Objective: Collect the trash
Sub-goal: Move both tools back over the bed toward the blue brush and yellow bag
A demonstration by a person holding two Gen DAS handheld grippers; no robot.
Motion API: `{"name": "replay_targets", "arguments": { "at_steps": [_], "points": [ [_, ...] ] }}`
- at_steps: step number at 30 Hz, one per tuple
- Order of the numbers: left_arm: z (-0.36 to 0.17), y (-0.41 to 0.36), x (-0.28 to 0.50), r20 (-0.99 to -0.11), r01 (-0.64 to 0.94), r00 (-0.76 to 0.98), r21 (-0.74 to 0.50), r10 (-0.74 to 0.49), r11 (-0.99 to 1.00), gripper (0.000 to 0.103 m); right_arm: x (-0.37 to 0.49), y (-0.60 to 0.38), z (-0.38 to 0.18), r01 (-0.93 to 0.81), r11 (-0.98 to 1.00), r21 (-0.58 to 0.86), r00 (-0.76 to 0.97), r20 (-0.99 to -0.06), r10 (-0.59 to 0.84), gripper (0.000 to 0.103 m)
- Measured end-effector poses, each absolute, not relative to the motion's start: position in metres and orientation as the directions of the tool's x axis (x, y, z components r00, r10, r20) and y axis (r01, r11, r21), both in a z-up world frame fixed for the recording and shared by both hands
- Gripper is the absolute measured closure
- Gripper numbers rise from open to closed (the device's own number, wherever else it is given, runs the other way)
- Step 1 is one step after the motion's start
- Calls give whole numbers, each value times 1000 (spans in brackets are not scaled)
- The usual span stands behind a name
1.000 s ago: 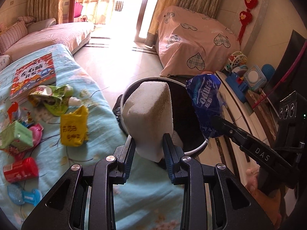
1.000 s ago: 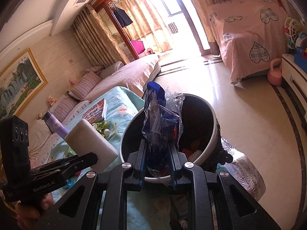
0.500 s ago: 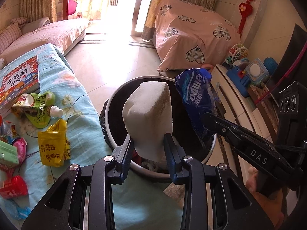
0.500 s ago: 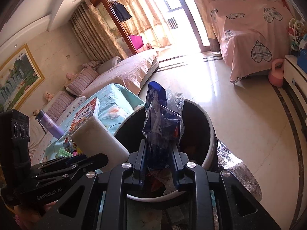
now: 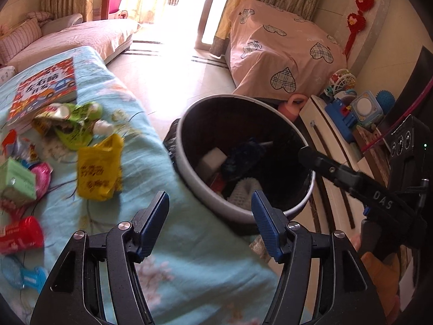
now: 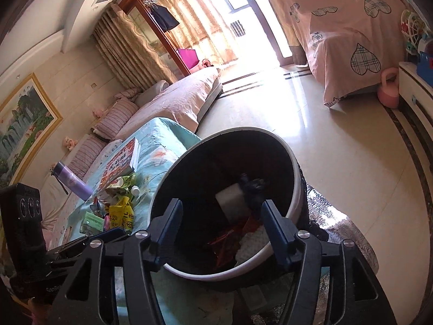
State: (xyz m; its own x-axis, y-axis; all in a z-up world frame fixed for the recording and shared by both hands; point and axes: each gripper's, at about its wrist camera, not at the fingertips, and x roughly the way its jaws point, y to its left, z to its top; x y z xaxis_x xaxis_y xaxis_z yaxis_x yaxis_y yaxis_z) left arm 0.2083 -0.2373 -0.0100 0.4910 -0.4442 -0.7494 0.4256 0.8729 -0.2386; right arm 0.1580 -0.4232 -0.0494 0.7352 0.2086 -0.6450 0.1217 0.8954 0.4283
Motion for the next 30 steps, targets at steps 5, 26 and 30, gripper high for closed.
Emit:
{"name": "replay_targets", "arguments": {
  "at_steps": [5,26,30],
  "points": [
    [-16,-205,192,-752,375,504,-253,-425,892,39,146,-404,-44,96,894,437,743,-629,228,18],
    [-37,-64,142,-766,167,554,-280,-326,945,39,129,-286,-55,-68,911,407,665,-662,346,12],
    [-40,-46,139,-769,131,557,-290,-312,948,39,129,-270,-57,-89,912,400,652,-669,357,12]
  ]
}}
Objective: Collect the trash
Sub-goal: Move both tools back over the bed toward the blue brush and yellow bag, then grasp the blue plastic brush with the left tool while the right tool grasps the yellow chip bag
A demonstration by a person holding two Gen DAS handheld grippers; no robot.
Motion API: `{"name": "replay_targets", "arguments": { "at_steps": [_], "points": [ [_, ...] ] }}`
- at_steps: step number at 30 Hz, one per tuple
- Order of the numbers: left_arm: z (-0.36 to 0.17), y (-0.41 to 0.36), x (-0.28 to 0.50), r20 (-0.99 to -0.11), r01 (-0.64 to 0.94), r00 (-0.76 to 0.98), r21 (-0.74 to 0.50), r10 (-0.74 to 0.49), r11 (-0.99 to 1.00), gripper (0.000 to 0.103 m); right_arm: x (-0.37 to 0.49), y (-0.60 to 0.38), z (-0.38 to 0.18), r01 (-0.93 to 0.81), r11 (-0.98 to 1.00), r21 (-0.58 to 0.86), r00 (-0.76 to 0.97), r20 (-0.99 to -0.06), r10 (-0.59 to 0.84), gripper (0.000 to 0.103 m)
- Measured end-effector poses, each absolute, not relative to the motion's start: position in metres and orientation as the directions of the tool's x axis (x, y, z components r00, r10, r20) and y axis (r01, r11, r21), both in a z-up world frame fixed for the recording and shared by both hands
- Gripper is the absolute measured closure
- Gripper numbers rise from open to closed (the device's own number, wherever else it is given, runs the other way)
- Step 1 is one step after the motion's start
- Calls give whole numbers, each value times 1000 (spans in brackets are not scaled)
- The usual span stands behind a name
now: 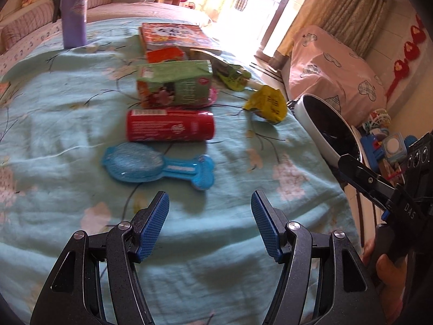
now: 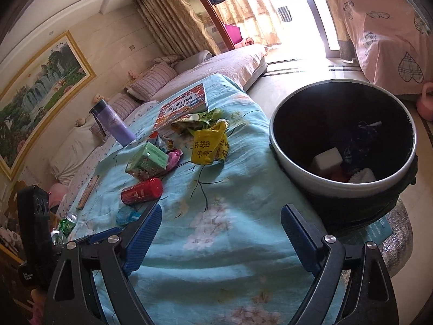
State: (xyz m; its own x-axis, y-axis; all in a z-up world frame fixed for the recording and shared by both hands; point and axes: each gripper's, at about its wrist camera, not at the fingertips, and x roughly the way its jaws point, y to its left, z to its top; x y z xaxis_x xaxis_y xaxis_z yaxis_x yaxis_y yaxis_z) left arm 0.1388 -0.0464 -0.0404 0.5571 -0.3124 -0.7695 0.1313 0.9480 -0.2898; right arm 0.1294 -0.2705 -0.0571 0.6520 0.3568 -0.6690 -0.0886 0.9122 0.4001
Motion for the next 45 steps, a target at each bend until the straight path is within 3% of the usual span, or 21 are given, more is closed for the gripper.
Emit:
{"name": "replay_targets", "arguments": {
  "at_steps": [16,30,33,36,39,42,44,45],
  "points": [
    [-57,-5,144,-795,19,550,-296,-258,955,39,147,-238,-58,-140,914,381,632,-676,378,12],
    [-59,9,175,-739,13,577,-417,-347,909,35,185,-228,-66,-154,912,381,615,-686,390,12],
    [-59,3,181,-743,25,587,-380,-321,925,37,201,-227,-72,-149,914,378,607,-694,387,12],
    [-60,-3,186,-751,36,593,-336,-291,941,56,214,-226,-78,-139,918,372,603,-703,376,12],
    [-60,0,186,-744,46,592,-352,-310,935,57,228,-225,-84,-129,920,370,597,-712,369,13],
    [-60,1,183,-739,59,582,-378,-339,924,57,237,-224,-87,-124,927,354,595,-722,354,29],
    [-58,-1,178,-736,74,571,-394,-363,916,57,241,-225,-91,-118,930,347,583,-734,348,66],
    [-57,-2,175,-733,82,568,-401,-373,912,57,240,-225,-93,-114,933,342,579,-740,342,72]
  ]
}}
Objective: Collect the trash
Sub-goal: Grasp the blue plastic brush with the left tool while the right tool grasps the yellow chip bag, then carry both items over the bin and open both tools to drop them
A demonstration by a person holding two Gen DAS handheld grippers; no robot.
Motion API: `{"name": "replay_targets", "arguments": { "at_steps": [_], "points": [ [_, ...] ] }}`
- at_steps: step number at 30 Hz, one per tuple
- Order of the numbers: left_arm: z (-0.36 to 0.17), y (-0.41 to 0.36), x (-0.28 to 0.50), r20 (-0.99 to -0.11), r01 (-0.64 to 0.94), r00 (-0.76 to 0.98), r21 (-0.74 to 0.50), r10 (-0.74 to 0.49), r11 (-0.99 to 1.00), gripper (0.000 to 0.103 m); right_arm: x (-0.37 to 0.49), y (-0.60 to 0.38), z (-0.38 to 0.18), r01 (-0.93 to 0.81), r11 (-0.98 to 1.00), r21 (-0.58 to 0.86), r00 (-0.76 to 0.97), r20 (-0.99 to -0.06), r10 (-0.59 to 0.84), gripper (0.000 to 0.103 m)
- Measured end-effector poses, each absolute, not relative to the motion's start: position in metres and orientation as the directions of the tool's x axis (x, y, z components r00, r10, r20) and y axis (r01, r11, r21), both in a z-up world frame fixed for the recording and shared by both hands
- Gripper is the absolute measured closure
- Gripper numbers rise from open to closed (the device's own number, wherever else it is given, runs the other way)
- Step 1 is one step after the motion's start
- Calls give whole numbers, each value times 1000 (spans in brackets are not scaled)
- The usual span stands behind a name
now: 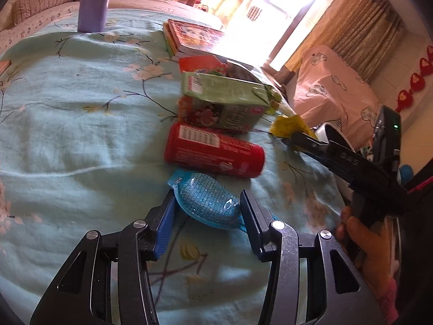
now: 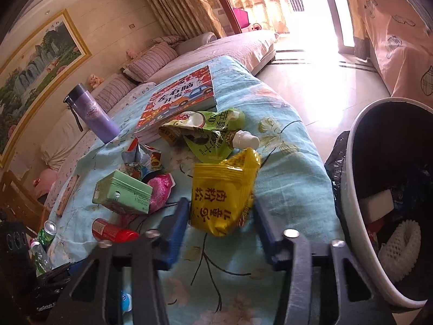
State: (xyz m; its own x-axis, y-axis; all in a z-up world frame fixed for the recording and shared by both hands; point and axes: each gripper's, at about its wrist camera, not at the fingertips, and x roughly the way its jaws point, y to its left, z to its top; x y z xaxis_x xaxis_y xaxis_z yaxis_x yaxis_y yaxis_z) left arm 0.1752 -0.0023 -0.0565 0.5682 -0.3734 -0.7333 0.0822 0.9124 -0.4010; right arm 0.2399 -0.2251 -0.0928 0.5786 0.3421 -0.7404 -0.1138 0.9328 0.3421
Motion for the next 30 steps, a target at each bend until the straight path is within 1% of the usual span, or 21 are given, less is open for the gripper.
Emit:
{"name": "replay_targets", "arguments": {
  "at_steps": [2,4,10,15,16,17,19,23,30],
  "points": [
    [-53,-7,169,-724,101,568,-412,-393,906,58,235,-226,-92,-117,933,339,584,-737,341,76],
    [-47,-15,163,-717,126,572,-402,-397,907,58,227,-226,-88,-126,935,333,594,-730,340,79],
    [-34,-38,156,-706,183,579,-376,-408,908,58,200,-230,-71,-153,927,342,611,-704,361,80],
    [-26,-58,154,-701,230,574,-358,-424,905,59,173,-252,-56,-130,924,359,641,-681,354,80],
    [-24,-62,154,-698,239,575,-354,-426,904,69,169,-256,-53,-125,925,359,647,-677,350,80],
    [-23,-67,153,-698,254,569,-355,-436,900,86,165,-260,-51,-119,925,360,653,-673,346,80],
    [-21,-75,153,-699,270,556,-360,-450,893,87,158,-268,-46,-108,926,362,664,-667,338,80],
    [-16,-93,152,-695,302,562,-333,-449,893,89,145,-285,-40,-83,929,361,685,-657,316,80],
    [0,-122,151,-675,363,567,-309,-472,879,90,131,-307,-31,-55,925,377,715,-632,300,80]
  ]
}}
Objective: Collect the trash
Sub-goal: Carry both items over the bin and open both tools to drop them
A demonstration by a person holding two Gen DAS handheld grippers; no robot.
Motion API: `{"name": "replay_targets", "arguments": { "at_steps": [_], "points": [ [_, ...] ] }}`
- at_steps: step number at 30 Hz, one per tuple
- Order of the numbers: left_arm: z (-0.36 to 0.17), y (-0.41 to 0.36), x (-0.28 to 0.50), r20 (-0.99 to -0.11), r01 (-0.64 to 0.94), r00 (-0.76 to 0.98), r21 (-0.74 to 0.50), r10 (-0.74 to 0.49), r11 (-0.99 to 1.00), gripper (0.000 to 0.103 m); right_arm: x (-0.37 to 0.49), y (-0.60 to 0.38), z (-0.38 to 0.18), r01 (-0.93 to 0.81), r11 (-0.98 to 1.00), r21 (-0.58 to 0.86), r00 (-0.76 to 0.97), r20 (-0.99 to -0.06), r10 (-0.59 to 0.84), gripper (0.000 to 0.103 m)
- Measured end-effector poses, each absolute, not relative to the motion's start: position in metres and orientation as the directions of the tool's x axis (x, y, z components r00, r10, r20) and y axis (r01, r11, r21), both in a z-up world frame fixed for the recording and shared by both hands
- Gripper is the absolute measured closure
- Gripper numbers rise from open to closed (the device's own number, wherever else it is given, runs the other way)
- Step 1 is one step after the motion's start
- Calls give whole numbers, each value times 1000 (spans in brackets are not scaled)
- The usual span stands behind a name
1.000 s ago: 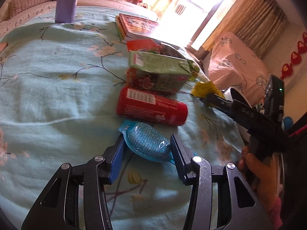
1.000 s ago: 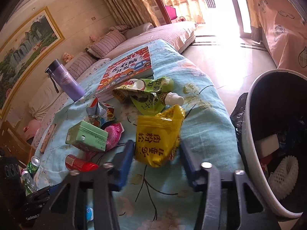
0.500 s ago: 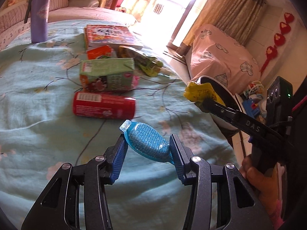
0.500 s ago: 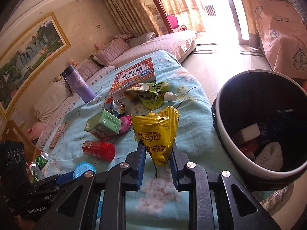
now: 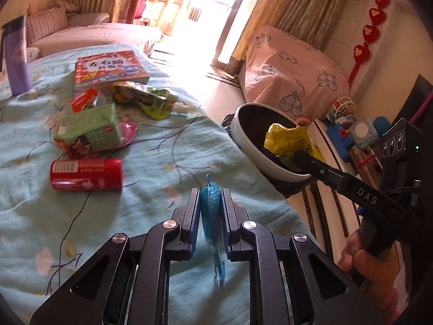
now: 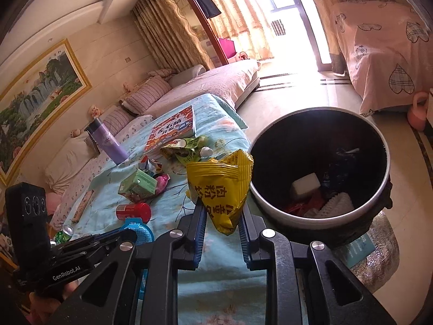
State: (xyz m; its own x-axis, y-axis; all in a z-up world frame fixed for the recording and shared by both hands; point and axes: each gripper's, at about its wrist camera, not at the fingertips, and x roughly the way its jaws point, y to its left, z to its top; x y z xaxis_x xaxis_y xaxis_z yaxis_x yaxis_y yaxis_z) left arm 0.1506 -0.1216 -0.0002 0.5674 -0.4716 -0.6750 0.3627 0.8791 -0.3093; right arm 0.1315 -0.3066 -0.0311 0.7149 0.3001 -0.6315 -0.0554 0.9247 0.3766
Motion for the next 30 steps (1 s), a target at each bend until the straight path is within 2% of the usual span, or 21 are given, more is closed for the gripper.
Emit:
{"name": "replay_targets", "arguments": {
  "at_steps": [30],
  "points": [
    [34,-224,215,-646,477,539,-295,-541,828,90,136,-392,-41,74,920,386,741,-638,208,81]
  ]
}}
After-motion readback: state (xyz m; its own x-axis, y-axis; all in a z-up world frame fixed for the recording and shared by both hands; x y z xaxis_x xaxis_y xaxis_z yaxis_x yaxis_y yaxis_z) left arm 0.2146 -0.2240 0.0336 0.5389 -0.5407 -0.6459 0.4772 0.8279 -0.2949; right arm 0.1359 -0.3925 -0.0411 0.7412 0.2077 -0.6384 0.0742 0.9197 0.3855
